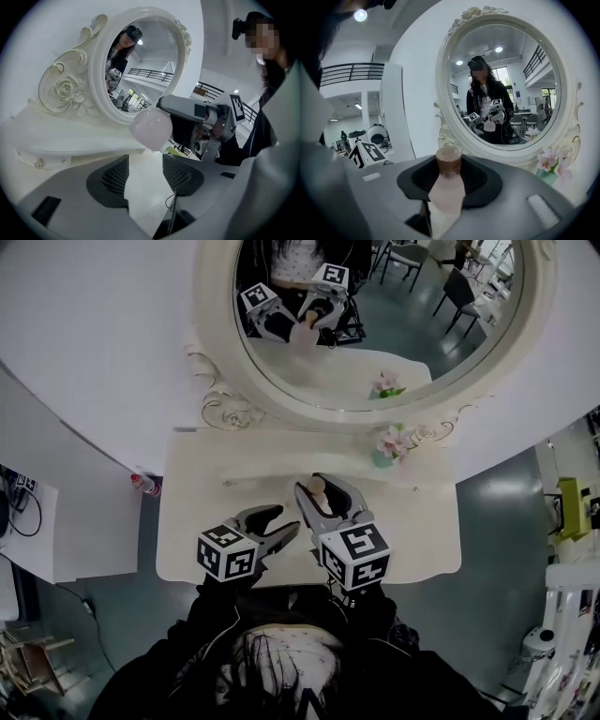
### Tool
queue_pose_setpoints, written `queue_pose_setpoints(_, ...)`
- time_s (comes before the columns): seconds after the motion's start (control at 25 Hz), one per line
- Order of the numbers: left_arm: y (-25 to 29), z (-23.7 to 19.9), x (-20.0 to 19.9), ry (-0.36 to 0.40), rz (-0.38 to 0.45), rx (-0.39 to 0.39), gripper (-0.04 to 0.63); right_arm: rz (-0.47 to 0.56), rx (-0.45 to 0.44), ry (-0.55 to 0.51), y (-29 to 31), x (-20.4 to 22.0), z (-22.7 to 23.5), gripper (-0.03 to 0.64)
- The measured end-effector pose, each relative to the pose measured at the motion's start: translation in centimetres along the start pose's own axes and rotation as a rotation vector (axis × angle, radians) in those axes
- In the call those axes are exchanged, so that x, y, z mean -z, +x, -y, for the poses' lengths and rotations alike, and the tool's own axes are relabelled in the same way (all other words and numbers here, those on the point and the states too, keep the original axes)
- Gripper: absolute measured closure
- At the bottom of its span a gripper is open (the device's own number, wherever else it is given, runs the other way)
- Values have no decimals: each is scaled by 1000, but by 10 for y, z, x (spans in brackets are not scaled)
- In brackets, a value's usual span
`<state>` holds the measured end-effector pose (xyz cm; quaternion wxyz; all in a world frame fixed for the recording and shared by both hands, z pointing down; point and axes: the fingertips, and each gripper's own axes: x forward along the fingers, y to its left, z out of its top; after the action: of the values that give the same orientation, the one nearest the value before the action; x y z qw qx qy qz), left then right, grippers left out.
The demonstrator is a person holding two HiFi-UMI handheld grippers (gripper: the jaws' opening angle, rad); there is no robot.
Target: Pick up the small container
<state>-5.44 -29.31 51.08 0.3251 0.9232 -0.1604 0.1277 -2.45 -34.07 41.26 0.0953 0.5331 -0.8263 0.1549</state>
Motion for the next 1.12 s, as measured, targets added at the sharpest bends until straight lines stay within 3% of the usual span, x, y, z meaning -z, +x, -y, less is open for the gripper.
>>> queue_pose_setpoints(0.52, -10, 25, 2, 63, 3, 92, 388, 0, 45, 18, -19, 12, -25, 471)
queue_pose_setpoints(1.12, 8, 55, 20, 95, -34, 145, 388, 2, 119, 51, -55, 28, -11, 471)
